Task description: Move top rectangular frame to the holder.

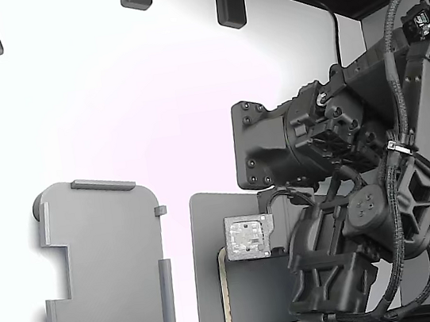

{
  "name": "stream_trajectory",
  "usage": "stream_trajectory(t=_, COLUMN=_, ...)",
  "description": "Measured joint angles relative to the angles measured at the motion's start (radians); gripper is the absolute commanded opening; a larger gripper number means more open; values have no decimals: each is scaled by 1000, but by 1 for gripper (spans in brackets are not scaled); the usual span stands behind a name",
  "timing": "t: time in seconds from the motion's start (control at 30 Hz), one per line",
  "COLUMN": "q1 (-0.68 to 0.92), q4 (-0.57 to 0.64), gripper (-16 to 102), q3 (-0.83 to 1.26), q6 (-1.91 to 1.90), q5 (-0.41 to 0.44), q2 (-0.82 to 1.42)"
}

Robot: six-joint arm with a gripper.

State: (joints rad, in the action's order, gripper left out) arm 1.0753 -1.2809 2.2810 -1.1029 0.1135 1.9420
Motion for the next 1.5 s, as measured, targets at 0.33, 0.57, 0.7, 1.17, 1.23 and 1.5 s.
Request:
stream_trajectory(t=0.33, q1=-55, q4=-264, gripper=-11, q3=-319, q6=-173, q5=5, q2=-32)
stream_trajectory(t=0.57, q1=-104, q4=-365, gripper=-11, q3=-549, q6=-413, q5=75, q2=-63)
stream_trajectory(t=0.7, q1=-140, q4=-365, gripper=-11, q3=-571, q6=-566, q5=127, q2=-57)
stream_trajectory(t=1.17, q1=-268, q4=-365, gripper=-11, q3=-680, q6=-994, q5=242, q2=-241)
stream_trajectory(t=1.23, q1=-296, q4=-365, gripper=-11, q3=-712, q6=-996, q5=250, q2=-261)
stream_trajectory(t=1.5, q1=-399, q4=-365, gripper=-11, q3=-856, q6=-1023, q5=222, q2=-387)
